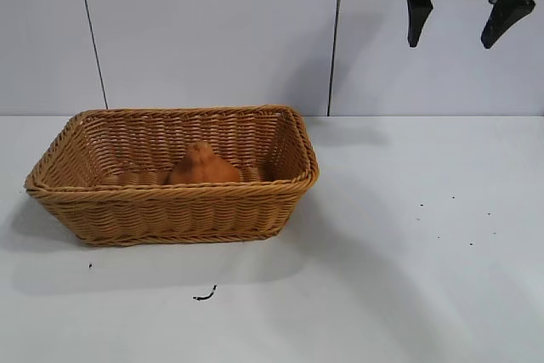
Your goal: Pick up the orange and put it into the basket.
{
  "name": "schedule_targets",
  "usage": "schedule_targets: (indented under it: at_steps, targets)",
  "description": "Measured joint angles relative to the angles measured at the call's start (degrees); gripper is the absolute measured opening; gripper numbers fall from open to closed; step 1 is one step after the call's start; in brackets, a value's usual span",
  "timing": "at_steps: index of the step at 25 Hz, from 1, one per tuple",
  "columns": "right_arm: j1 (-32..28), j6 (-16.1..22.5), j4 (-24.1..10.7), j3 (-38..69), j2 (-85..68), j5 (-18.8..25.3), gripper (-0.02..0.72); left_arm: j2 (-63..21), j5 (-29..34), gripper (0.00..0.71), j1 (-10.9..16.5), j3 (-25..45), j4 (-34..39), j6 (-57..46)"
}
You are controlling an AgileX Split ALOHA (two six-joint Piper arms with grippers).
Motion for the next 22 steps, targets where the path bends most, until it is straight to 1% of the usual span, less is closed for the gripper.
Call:
schedule_targets:
  at_steps: [5,10,12,15,19,22]
  targets:
    - [0.0,-0.2,0.2,19.0,-17.0,0.1,0.639,0.0,0.0,0.666,0.0,0.0,0.0,0.0]
    - [0.0,-1.2,2.7,36.3,-34.8,0.2,0.639,0.0,0.0,0.666,0.0,0.0,0.0,0.0]
    - [0.0,-1.4,3.0,42.1,-41.1,0.2,0.639,0.0,0.0,0.666,0.0,0.0,0.0,0.0]
    - [0.0,-2.4,3.0,50.3,-51.1,-2.8,0.639,0.0,0.0,0.666,0.0,0.0,0.0,0.0]
    - [0.0,-4.9,3.1,59.5,-64.5,-8.3,0.639,0.0,-0.1,0.666,0.0,0.0,0.0,0.0]
    - [0.0,-6.0,3.6,65.0,-74.0,-9.3,0.639,0.0,0.0,0.666,0.0,0.0,0.0,0.0]
